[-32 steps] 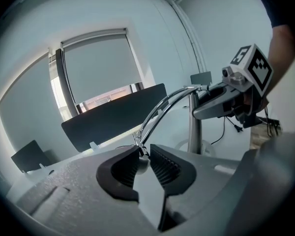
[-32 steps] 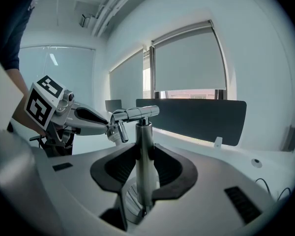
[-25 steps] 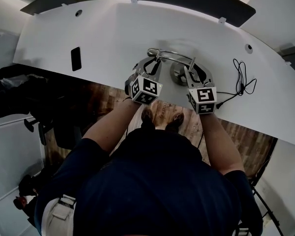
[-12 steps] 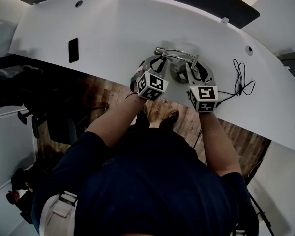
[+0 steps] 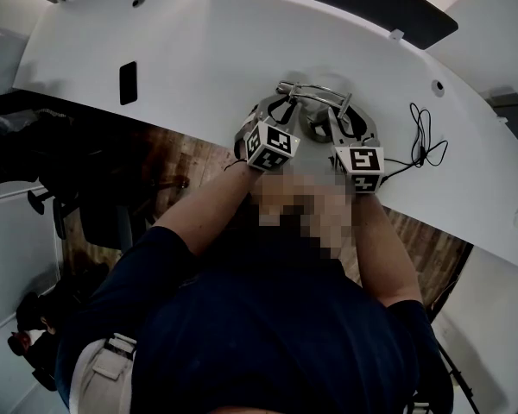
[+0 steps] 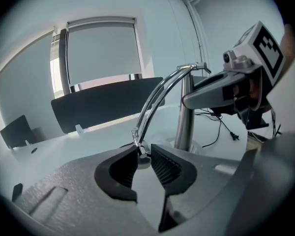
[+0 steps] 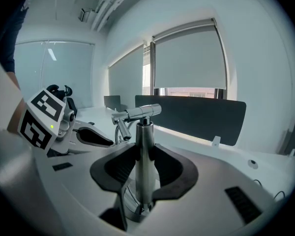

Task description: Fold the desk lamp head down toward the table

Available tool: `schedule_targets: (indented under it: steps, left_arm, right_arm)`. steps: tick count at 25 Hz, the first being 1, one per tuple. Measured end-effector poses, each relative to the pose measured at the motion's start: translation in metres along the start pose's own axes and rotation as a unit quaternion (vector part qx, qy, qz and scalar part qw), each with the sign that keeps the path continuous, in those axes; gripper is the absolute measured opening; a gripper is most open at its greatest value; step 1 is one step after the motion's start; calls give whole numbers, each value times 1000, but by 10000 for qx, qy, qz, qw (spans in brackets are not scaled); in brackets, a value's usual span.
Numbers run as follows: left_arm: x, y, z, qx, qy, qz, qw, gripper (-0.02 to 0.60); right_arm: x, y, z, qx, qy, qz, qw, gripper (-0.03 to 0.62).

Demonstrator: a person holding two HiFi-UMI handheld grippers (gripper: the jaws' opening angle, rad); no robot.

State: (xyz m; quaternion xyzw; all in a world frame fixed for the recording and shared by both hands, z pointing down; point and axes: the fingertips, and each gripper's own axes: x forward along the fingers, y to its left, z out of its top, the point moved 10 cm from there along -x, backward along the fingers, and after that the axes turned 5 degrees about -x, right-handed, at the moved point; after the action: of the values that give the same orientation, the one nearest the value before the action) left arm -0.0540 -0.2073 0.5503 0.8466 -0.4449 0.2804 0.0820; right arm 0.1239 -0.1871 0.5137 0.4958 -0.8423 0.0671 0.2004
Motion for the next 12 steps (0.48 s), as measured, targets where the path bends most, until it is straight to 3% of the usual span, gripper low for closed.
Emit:
schedule_targets:
  steps: [2, 8, 12]
  left_arm:
    - [0, 4, 1, -48, 67, -165, 9998, 81]
    - [-34, 12, 17, 404, 100, -204, 9989, 81]
    - [-73, 14, 26, 375, -229, -271, 9987, 81]
  right_arm:
    - [0, 1, 0, -62, 54, -82, 9999, 127]
    - [-21, 2, -1, 15, 82, -239, 9997, 133]
    - [-52, 8, -3, 203, 12, -251, 9995, 132]
